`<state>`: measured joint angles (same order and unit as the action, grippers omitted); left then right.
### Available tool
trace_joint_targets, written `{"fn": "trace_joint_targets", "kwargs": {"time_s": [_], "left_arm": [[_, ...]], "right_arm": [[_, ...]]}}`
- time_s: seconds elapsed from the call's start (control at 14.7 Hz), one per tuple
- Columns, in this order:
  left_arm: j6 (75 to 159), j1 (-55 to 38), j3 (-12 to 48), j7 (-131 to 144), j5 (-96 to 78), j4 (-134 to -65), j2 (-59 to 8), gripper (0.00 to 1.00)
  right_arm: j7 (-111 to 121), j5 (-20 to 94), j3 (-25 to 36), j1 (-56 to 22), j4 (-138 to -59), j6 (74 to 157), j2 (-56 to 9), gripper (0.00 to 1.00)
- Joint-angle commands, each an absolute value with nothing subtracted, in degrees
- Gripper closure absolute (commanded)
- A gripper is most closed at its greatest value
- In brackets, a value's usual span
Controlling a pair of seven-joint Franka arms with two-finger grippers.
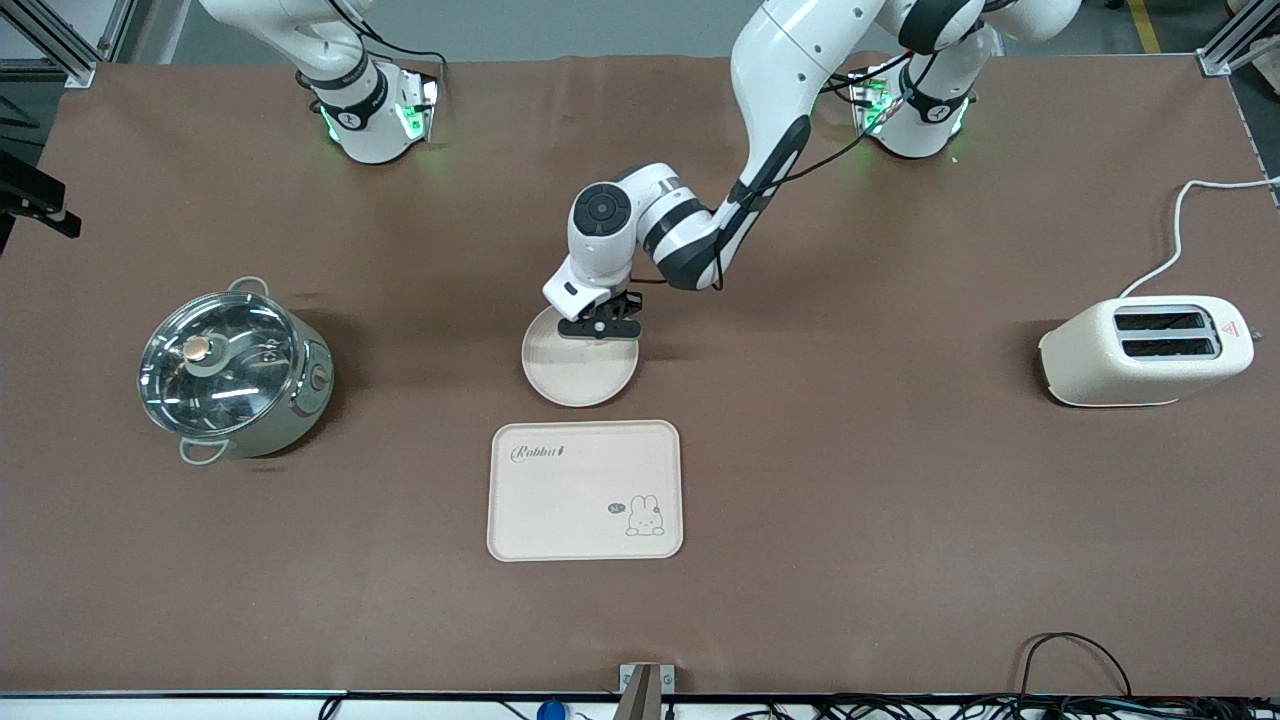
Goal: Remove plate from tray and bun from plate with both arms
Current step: 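Lower the left gripper onto the white bun and grasp it, then lift the bun with the left gripper and carry it toward the toaster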
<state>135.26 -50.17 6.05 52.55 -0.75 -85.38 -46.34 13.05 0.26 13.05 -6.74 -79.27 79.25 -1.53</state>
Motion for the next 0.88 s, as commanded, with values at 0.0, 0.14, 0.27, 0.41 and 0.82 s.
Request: {"fn": "trace_joint_targets", "kwargs": {"time_s": [0.0, 0.14, 0.27, 0.41, 0.82], "left_arm": [[134.74, -50.19, 5.27, 53.70, 0.26, -84.55, -44.49, 0.85], [132.73, -48.27, 5.27, 53.61, 0.44, -84.55, -41.24, 0.85], [128.35, -44.32, 5.36, 53.26, 0.53, -84.81, -36.59, 0.85], [122.72, -39.49, 5.36, 51.95, 0.53, -84.90, -32.63, 0.85], [118.74, -21.82, 5.45, 37.82, 3.07, -85.52, -30.93, 0.84]], "right_arm": [[12.48, -0.97, 12.83, -7.47, -79.89, 79.10, -0.88, 0.00], [12.39, -0.97, 12.57, -7.38, -79.89, 79.10, -0.88, 0.00], [12.39, -0.97, 12.39, -7.38, -79.89, 79.01, -0.88, 0.00], [12.22, -0.88, 12.39, -7.47, -79.81, 78.49, -0.88, 0.00], [12.48, -0.62, 12.39, -7.29, -79.54, 78.05, -0.79, 0.00]]}}
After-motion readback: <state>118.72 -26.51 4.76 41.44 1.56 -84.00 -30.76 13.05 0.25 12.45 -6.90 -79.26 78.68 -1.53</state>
